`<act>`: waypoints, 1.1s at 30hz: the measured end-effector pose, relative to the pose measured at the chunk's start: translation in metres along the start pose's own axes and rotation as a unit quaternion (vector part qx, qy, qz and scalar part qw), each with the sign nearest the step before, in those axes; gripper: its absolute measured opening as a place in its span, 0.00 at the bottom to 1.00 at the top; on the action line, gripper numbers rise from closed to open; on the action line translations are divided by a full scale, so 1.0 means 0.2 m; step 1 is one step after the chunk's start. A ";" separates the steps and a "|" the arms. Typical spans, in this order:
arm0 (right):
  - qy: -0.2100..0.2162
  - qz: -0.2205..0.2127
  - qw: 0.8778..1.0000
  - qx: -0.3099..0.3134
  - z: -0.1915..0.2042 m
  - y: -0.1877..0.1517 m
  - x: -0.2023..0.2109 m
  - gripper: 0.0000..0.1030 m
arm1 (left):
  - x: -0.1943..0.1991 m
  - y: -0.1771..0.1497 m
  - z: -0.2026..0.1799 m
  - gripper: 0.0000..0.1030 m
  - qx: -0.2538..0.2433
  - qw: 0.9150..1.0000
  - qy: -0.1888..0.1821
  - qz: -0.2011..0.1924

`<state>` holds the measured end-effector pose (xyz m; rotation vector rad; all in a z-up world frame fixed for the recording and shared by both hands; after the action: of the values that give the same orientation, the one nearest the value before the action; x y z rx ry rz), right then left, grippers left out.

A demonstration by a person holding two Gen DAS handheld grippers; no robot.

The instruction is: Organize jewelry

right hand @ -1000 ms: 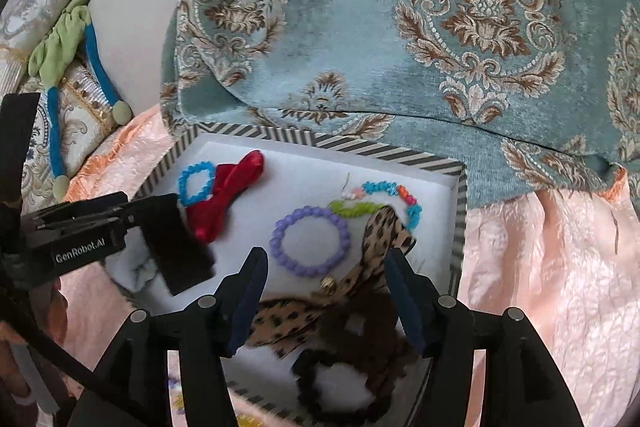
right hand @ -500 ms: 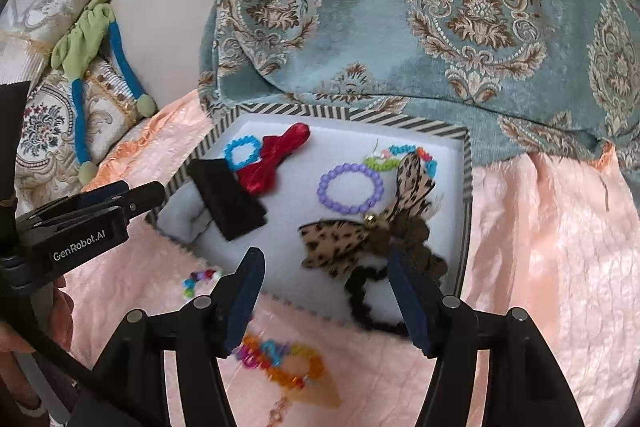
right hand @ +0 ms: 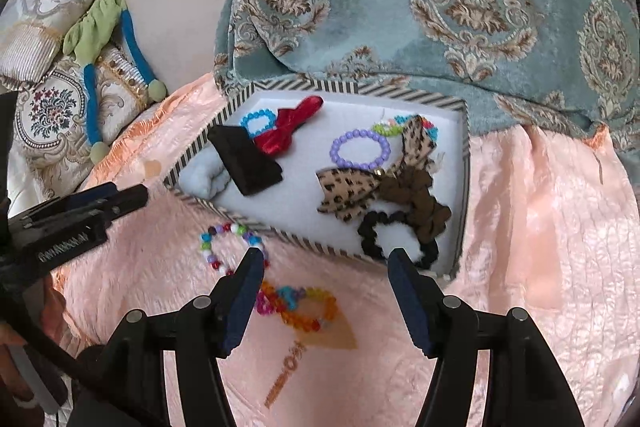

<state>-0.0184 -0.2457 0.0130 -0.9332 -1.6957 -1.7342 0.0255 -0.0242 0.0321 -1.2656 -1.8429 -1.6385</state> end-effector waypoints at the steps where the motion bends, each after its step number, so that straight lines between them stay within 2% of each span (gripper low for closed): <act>1: 0.001 0.002 1.000 0.000 -0.01 -0.01 0.00 0.60 | 0.00 -0.01 0.01 0.54 0.006 1.000 -0.004 0.002; 9: 0.007 0.024 0.999 0.033 -0.01 -0.16 -0.10 0.60 | -0.04 -0.09 0.07 0.54 0.026 0.999 -0.026 0.035; 11: 0.004 0.029 0.999 0.035 -0.01 -0.18 -0.14 0.51 | -0.07 -0.11 0.07 0.54 0.032 0.998 -0.032 0.045; 13: 0.003 0.038 0.999 0.035 -0.01 -0.19 -0.19 0.47 | -0.11 -0.12 0.08 0.54 0.039 0.997 -0.034 0.053; 19: 0.000 0.040 0.998 0.040 0.00 -0.18 -0.29 0.46 | -0.23 -0.11 0.10 0.54 0.061 0.994 -0.050 0.073; 22: -0.012 0.032 0.997 0.062 0.03 -0.19 -0.33 0.37 | -0.29 -0.11 0.09 0.54 0.060 0.993 -0.052 0.087; 26: -0.018 0.019 0.996 0.083 0.04 -0.20 -0.31 0.12 | -0.37 -0.11 0.08 0.54 0.057 0.992 -0.052 0.101; 33: 0.000 0.024 0.998 0.056 -0.05 -0.22 -0.29 0.10 | -0.46 -0.10 0.05 0.54 0.048 0.993 -0.045 0.101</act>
<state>-0.0176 -0.2581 -0.0599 -0.9150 -1.7361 -1.5909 0.0619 -0.0485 -0.0526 -1.4519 -1.7559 -1.3930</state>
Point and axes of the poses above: each gripper's, at about its wrist camera, not at the fingertips, and x roughly against the way its jaws point, z to its left, y to its top, the point moved 1 cm from there along -x, roughly the way its jaws point, and after that the axes turned 14 degrees about -y, right-handed, at the moved point
